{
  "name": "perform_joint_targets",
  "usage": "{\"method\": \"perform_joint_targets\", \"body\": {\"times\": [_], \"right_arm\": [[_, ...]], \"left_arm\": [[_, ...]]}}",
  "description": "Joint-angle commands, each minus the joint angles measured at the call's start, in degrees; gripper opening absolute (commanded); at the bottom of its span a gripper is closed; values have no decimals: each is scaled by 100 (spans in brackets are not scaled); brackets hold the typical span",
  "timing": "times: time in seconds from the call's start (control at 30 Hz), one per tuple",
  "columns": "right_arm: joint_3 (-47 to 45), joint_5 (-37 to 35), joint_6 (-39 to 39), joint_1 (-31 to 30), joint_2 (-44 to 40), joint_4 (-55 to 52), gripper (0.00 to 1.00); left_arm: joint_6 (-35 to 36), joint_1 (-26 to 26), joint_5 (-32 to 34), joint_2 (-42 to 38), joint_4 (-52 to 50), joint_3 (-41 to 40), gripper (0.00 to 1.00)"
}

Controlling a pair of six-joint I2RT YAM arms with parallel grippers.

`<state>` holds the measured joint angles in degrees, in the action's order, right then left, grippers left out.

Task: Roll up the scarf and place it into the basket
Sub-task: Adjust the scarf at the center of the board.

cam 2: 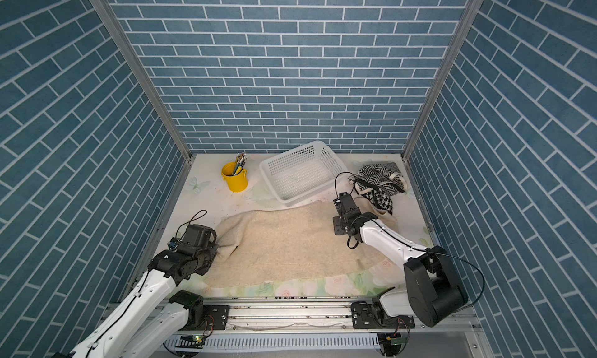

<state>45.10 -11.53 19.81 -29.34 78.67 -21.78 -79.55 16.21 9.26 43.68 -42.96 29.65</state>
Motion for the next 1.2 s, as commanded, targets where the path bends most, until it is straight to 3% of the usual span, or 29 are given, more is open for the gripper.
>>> {"method": "perform_joint_targets", "body": {"times": [0.0, 0.03, 0.13, 0.23, 0.33, 0.43, 0.6, 0.7, 0.83, 1.17], "right_arm": [[87, -198, 40, 16, 14, -278, 0], [123, -222, 24, 17, 8, -314, 0], [217, 532, -287, -209, -145, -96, 29], [256, 1648, -596, -1041, -401, 549, 51], [226, 2342, -601, -1730, -220, 1239, 56], [387, 2564, -662, -2318, 175, 1652, 60], [534, 2284, -716, -3214, 595, 2495, 67], [611, 2029, -892, -3626, 809, 2709, 81], [855, 1377, -1143, -4025, 1165, 2607, 90], [1355, 74, -1067, -4044, 2107, 2331, 88]], "left_arm": [[369, -128, 96, 59, -70, 212, 0], [407, -150, 99, 62, -57, 263, 0], [595, -252, 21, 86, 112, 461, 0], [766, -352, -162, 227, 323, 719, 0], [865, -401, -267, 431, 445, 1038, 0], [906, -443, -445, 605, 621, 1318, 0], [843, -450, -855, 853, 892, 1783, 0], [883, -452, -891, 1047, 873, 2132, 0], [928, -447, -975, 1261, 954, 2446, 0], [968, -447, -1114, 1260, 810, 2870, 0]]}}
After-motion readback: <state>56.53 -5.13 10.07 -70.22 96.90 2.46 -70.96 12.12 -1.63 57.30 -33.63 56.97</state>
